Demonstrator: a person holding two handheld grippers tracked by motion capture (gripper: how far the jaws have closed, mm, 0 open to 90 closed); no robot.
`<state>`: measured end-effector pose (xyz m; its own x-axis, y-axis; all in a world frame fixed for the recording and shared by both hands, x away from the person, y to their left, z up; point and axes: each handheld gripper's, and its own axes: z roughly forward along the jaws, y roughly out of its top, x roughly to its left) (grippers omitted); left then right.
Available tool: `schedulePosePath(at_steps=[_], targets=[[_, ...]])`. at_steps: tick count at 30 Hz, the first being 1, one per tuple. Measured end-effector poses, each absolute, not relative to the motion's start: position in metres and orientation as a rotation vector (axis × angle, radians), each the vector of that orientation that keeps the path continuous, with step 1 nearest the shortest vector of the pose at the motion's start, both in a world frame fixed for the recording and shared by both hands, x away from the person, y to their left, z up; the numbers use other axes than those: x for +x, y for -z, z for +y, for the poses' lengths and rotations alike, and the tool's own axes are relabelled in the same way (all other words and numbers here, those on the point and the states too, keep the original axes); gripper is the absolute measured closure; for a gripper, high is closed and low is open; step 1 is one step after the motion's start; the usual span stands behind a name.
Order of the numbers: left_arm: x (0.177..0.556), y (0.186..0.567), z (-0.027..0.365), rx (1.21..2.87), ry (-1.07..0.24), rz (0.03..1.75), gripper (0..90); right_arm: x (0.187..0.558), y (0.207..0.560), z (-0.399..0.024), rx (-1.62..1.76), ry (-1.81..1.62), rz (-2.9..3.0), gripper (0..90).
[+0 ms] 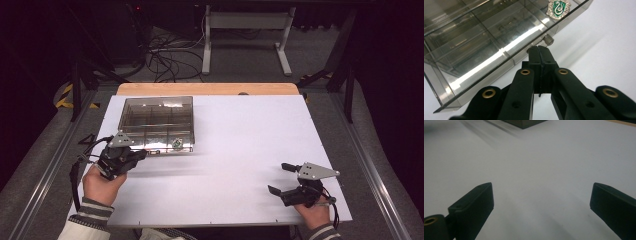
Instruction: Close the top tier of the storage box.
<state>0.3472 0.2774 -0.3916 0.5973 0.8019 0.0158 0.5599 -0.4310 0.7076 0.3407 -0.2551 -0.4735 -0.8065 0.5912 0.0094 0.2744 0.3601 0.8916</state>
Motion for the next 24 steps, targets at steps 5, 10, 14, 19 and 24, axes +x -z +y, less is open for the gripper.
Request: schedulePosePath(at_steps=[5, 10, 14, 19, 24], targets=[[0.348, 0.396, 0.278, 2.17, -0.469, 1.088, 89.6, 0.341, 0.473, -0.255, 0.766, -1.425, 2.313, 5.9], [0.35, 0.4, 0.278, 2.184, -0.459, 1.103, 89.6, 0.341, 0.473, -0.255, 0.767, -1.425, 2.313, 5.9], [0.351, 0.403, 0.275, 2.213, -0.491, 1.111, 89.6, 0.341, 0.473, -0.255, 0.767, -1.424, 2.314, 5.9], [0.354, 0.405, 0.275, 2.21, -0.488, 1.12, 89.6, 0.341, 0.473, -0.255, 0.765, -1.417, 2.316, 5.9], [0.357, 0.407, 0.275, 2.211, -0.477, 1.135, 89.6, 0.341, 0.473, -0.255, 0.765, -1.417, 2.316, 5.9]])
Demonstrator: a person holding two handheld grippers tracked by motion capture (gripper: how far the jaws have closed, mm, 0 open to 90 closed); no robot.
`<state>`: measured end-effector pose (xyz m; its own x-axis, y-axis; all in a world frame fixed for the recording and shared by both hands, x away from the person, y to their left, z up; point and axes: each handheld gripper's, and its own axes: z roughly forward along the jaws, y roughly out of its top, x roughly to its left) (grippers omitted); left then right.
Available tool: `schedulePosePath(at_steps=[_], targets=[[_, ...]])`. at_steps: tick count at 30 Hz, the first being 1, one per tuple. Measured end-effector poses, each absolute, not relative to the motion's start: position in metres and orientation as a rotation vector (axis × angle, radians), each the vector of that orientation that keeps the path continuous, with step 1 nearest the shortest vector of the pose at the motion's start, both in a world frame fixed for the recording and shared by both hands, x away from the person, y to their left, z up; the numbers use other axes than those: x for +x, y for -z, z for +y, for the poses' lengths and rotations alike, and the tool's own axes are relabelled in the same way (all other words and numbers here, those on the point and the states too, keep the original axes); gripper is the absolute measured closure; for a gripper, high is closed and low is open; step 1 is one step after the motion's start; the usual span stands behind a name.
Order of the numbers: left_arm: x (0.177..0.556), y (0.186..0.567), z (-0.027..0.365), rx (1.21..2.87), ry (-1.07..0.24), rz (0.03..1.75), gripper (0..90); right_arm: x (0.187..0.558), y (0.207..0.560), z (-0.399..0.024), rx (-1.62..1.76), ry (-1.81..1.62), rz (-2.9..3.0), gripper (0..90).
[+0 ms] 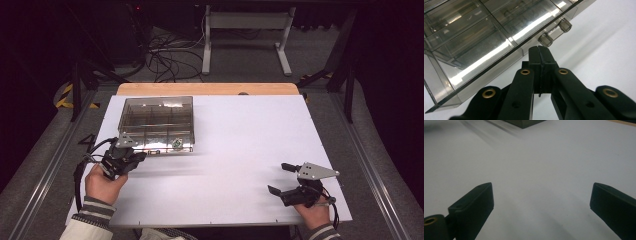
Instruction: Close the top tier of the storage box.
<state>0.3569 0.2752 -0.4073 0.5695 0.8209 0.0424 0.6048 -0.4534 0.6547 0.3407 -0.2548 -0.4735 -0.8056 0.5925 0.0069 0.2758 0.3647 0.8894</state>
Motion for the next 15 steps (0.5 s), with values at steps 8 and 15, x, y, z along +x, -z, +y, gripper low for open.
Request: schedulePosePath(at_steps=[8, 15], targets=[[0.3594, 0.4083, 0.2746, 2.209, -0.478, 1.132, 89.5, 0.3406, 0.4735, -0.2547, 0.765, -1.416, 2.317, 5.9], [0.3597, 0.4082, 0.2744, 2.209, -0.483, 1.133, 89.5, 0.3406, 0.4735, -0.2547, 0.765, -1.417, 2.317, 5.9]])
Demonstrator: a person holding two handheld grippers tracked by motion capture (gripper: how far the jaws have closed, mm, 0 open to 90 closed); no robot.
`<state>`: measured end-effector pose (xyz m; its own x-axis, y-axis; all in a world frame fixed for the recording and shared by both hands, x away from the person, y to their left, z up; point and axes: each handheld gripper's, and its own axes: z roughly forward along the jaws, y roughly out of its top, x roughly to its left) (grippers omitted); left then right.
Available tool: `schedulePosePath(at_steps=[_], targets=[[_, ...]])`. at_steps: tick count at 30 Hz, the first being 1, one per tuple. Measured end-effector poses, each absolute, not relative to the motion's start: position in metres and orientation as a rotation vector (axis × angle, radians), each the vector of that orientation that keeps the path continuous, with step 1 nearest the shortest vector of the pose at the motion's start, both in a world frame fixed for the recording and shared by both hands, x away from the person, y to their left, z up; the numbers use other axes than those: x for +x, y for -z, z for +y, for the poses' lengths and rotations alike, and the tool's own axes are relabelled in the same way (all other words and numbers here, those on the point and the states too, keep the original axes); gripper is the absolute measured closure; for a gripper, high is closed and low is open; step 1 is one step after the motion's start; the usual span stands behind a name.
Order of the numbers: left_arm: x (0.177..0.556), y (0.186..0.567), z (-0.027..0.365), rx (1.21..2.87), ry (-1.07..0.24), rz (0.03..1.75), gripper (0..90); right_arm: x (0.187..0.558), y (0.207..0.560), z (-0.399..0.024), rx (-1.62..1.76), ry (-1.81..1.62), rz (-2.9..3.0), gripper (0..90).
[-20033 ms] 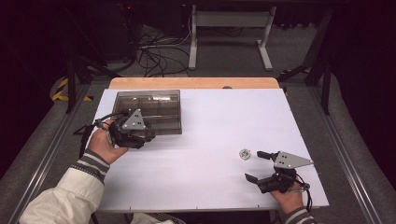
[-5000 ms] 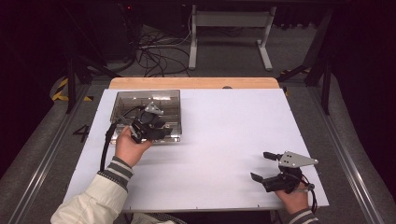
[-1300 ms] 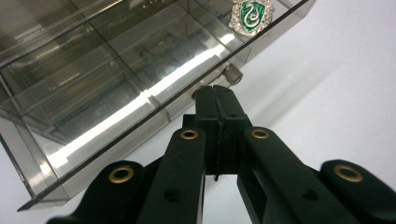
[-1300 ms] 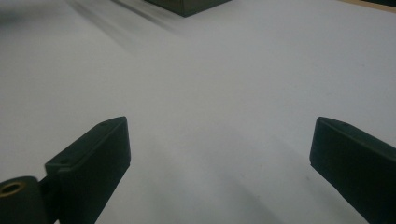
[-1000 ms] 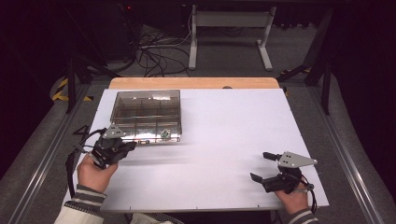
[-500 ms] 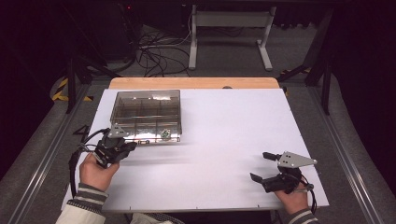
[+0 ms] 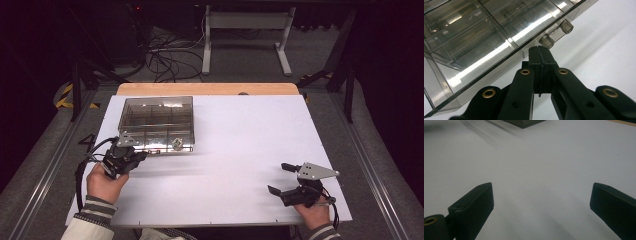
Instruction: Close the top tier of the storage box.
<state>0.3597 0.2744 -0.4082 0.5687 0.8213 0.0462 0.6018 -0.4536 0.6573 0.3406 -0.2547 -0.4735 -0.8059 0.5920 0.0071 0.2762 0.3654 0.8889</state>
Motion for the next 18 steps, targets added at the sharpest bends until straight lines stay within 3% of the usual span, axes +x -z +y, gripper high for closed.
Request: schedulePosePath(at_steps=[18], targets=[[0.371, 0.409, 0.274, 2.15, -0.495, 1.169, 89.5, 0.341, 0.474, -0.255, 0.764, -1.417, 2.317, 5.9]])
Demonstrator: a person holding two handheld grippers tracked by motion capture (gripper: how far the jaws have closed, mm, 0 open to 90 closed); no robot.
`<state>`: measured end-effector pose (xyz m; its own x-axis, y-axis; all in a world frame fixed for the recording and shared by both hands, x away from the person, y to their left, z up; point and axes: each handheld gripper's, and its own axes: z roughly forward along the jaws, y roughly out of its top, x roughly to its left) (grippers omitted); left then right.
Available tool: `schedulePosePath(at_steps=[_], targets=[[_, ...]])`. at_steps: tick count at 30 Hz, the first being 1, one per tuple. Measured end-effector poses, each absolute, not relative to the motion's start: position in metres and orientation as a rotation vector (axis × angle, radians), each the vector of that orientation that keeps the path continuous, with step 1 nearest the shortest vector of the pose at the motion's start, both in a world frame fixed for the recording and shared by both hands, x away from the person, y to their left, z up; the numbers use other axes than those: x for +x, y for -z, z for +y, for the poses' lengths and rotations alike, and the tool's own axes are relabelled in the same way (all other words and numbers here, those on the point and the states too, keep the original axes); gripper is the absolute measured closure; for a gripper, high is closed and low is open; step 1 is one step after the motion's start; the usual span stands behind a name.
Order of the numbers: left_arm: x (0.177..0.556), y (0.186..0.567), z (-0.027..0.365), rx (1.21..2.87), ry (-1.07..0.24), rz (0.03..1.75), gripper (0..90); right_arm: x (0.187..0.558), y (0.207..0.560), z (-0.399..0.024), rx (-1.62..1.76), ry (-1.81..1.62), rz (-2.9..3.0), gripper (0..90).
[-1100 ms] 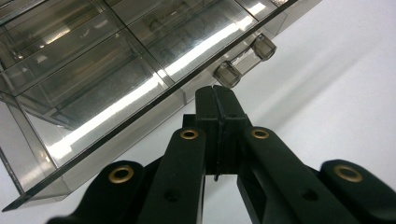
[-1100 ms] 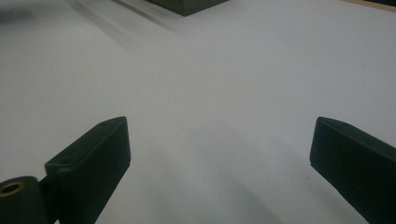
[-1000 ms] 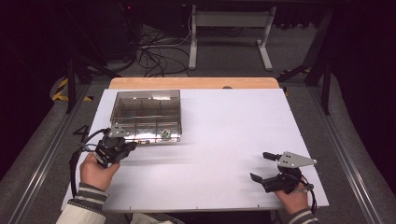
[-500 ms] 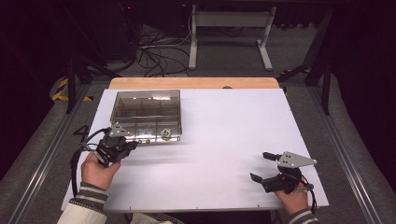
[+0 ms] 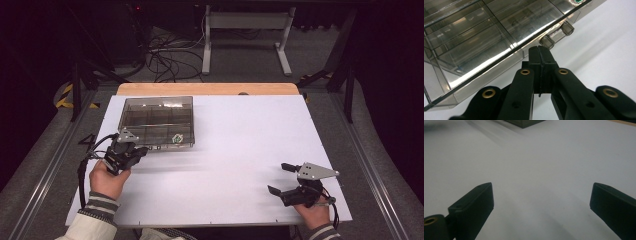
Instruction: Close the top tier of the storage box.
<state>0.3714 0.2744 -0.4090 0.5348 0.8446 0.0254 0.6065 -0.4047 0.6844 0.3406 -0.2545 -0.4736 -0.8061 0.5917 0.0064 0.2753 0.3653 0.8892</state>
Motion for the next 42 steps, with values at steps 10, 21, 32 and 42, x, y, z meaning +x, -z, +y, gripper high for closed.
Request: schedulePosePath(at_steps=[10, 21, 32, 42], targets=[[0.381, 0.41, 0.274, 2.102, -0.511, 1.191, 89.5, 0.341, 0.474, -0.254, 0.763, -1.416, 2.318, 5.9], [0.391, 0.413, 0.279, 2.018, -0.497, 1.223, 89.4, 0.341, 0.474, -0.254, 0.764, -1.417, 2.318, 5.9], [0.398, 0.413, 0.275, 1.971, -0.553, 1.218, 89.2, 0.341, 0.474, -0.254, 0.768, -1.419, 2.317, 5.9], [0.403, 0.415, 0.274, 1.943, -0.593, 1.229, 89.0, 0.341, 0.474, -0.254, 0.766, -1.419, 2.318, 5.9]])
